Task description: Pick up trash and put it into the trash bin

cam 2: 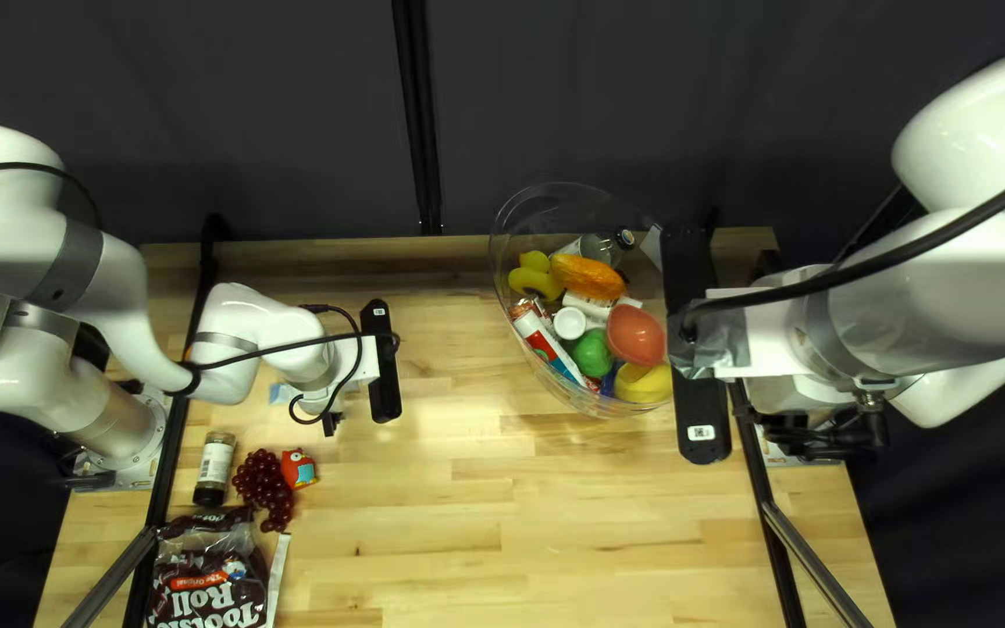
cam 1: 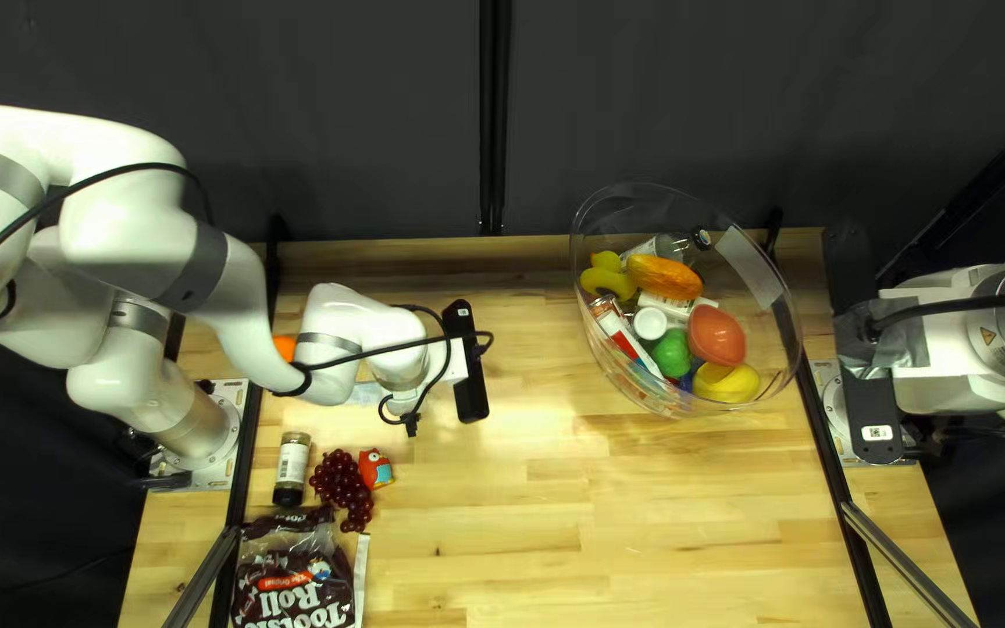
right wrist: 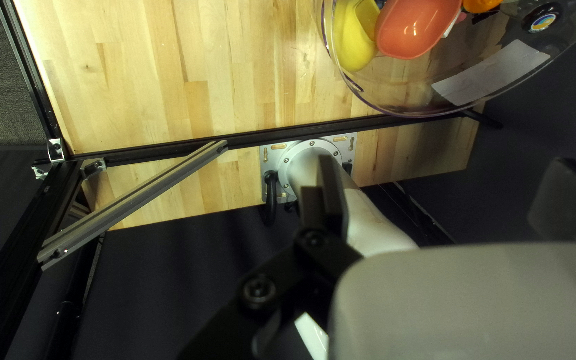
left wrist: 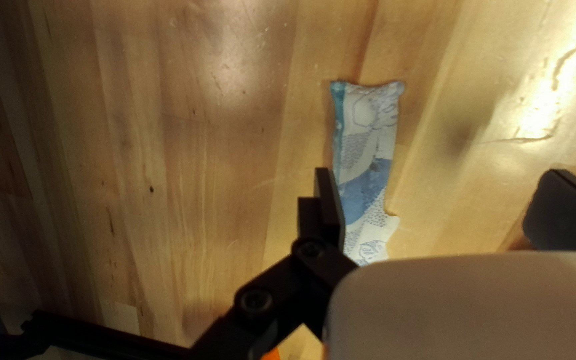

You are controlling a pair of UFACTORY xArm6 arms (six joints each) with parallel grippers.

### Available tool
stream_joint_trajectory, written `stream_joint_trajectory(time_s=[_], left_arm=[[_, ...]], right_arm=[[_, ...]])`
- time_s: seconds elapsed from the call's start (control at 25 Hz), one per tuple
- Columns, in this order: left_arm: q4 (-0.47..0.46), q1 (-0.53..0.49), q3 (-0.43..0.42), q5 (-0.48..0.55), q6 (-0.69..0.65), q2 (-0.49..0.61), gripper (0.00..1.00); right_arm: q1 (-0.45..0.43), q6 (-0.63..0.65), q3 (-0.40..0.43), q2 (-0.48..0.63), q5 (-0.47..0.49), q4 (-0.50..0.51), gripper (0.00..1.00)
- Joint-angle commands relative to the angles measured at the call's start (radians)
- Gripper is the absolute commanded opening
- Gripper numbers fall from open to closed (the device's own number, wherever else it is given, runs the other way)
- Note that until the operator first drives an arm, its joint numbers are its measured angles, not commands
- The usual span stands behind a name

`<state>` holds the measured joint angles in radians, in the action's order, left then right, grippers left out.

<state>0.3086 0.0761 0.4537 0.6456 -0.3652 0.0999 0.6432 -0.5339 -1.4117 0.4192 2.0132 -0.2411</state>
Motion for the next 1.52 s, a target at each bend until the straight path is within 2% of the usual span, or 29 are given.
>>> stream_joint_trajectory(time_s=[0.04, 0.24, 0.44, 0.52, 0.6, 0.64, 0.72, 0.76, 1.24, 1.44, 1.52], left_arm=[[0.041, 0.036, -0.01, -0.019, -0.023, -0.019, 1.0], [0.081, 0.032, 0.028, -0.002, -0.063, -0.074, 1.0], [0.101, 0.044, 0.033, -0.02, -0.046, -0.091, 0.99], [0.105, 0.051, 0.028, -0.031, -0.033, -0.089, 0.96], [0.11, 0.056, 0.026, -0.035, -0.03, -0.091, 0.83], [0.112, 0.057, 0.027, -0.036, -0.029, -0.092, 0.83], [0.112, 0.061, 0.029, -0.039, -0.021, -0.097, 0.11], [0.109, 0.061, 0.031, -0.038, -0.016, -0.098, 0.02], [0.07, 0.05, 0.028, -0.04, 0.053, -0.073, 0.0], [0.056, -0.013, 0.051, 0.029, 0.072, -0.005, 0.0], [0.072, -0.054, 0.075, 0.09, 0.073, 0.044, 0.0]], right_arm=[[0.0, 0.0, 0.0, 0.0, 0.0, 0.0, 1.0], [0.0, 0.0, 0.0, 0.0, 0.0, 0.0, 1.0], [0.0, 0.0, 0.0, 0.0, 0.0, 0.0, 1.0], [0.0, 0.0, 0.0, 0.0, 0.0, 0.0, 1.0], [0.0, 0.0, 0.0, 0.0, 0.0, 0.0, 1.0], [0.0, 0.0, 0.0, 0.0, 0.0, 0.0, 1.0], [0.0, 0.0, 0.0, 0.0, 0.0, 0.0, 1.0], [0.0, 0.0, 0.0, 0.0, 0.0, 0.0, 1.0], [0.0, 0.0, 0.0, 0.0, 0.0, 0.0, 1.0], [0.0, 0.0, 0.0, 0.0, 0.0, 0.0, 1.0], [0.0, 0.0, 0.0, 0.0, 0.0, 0.0, 1.0]])
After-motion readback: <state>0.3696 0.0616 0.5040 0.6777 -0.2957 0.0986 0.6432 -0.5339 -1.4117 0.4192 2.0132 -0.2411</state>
